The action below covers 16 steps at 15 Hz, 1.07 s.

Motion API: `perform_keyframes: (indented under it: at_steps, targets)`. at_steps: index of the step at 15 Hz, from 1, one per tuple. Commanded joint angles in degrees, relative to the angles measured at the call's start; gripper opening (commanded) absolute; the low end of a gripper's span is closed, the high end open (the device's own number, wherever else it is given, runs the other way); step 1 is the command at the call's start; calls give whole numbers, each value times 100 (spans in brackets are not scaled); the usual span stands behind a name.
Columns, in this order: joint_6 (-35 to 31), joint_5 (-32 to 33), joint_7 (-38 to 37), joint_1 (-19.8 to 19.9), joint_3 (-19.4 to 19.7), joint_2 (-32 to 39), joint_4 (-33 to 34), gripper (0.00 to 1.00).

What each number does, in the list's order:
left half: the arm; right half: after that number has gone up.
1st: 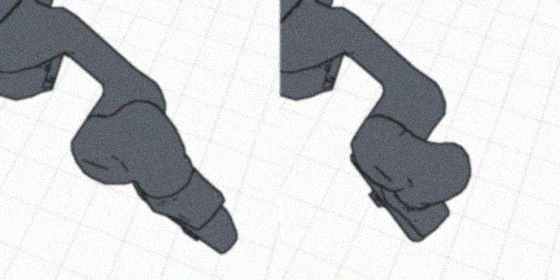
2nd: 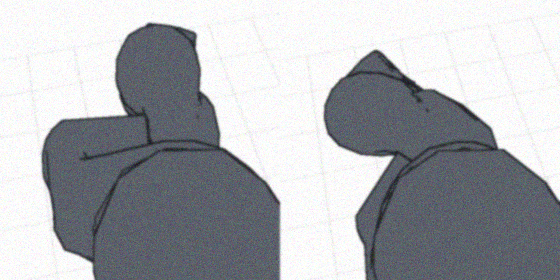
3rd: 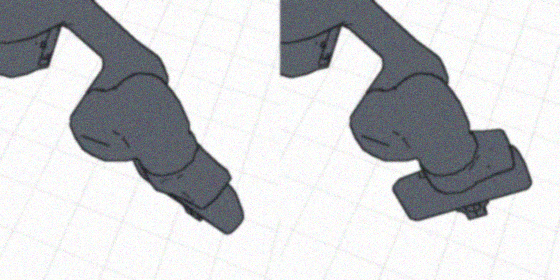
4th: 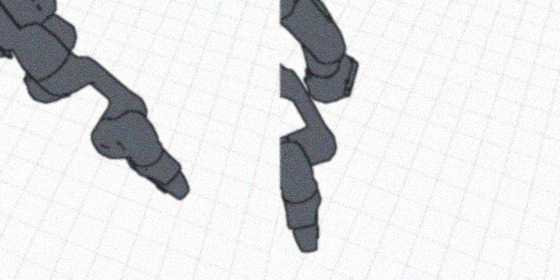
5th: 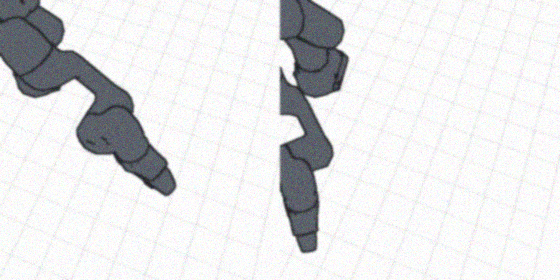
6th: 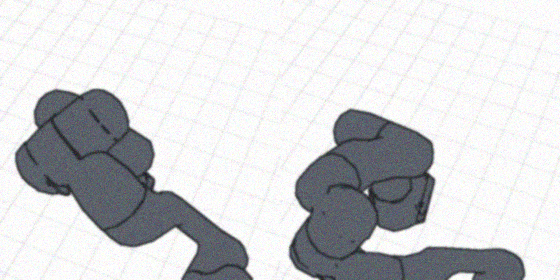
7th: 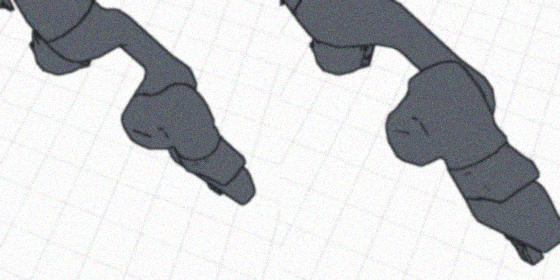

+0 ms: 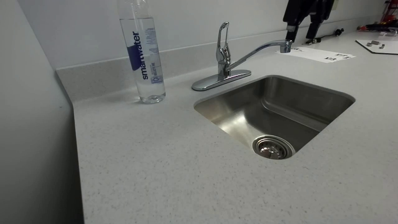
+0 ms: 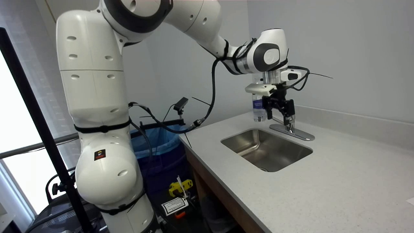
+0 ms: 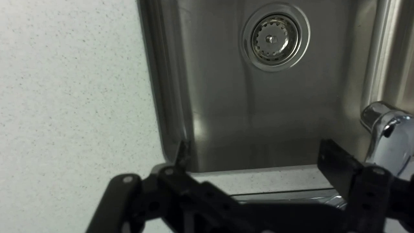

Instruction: Open the tap nozzle to the left then push the tap handle down

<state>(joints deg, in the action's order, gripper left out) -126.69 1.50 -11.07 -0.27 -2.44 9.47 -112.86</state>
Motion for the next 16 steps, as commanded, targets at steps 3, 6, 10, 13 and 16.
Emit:
perform_keyframes:
  at_steps: [3, 6, 10, 13, 16]
  targets:
    - [13, 108, -365, -269, 53, 499, 533, 100]
    - [42, 76, -419, -352, 47, 634, 675, 100]
    - [40, 23, -413, -425, -16, 657, 705, 100]
    - [53, -15, -421, -519, -71, 678, 736, 100]
    - [55, 0, -468, -649, -111, 752, 836, 100]
